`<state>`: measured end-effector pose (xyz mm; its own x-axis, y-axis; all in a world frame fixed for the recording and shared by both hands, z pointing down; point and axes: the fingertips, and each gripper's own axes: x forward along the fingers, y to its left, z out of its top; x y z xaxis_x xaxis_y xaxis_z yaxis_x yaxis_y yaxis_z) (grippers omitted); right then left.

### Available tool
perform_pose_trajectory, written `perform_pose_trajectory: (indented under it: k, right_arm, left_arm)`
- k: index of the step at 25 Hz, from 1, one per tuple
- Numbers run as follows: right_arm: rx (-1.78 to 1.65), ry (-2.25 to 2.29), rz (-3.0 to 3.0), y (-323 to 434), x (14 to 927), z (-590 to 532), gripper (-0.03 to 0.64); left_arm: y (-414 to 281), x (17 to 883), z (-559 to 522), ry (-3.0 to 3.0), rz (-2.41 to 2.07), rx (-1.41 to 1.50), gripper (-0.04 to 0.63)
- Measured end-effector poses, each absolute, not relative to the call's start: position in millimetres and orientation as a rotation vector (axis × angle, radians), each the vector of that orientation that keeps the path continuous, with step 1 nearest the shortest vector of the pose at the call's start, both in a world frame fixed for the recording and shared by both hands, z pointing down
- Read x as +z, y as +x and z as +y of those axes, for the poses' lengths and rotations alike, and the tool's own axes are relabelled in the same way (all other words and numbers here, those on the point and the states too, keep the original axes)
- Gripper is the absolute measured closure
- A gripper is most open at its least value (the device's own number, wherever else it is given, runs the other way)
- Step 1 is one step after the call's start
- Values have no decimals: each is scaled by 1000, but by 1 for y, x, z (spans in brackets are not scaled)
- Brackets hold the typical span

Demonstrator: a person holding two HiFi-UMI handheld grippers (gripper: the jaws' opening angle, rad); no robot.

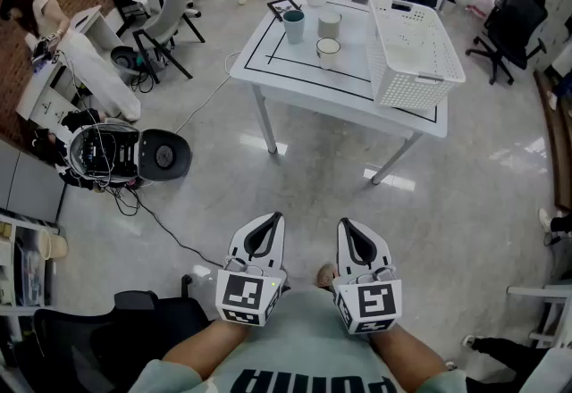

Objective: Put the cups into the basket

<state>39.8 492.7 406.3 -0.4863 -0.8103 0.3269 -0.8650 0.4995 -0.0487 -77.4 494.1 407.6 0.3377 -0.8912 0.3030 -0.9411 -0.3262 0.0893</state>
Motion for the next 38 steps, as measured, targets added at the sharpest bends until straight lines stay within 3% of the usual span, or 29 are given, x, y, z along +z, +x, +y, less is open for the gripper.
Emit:
perform_pose_trajectory:
  k: [18, 38]
  right_arm:
    - [353, 1458, -2475, 17, 408, 496, 603]
    - [326, 1519, -2451, -54, 399, 481, 603]
  left_arm:
    - [-99, 404, 495, 2401, -1606, 292, 589]
    - [-180, 402, 484, 2420, -1594, 255, 589]
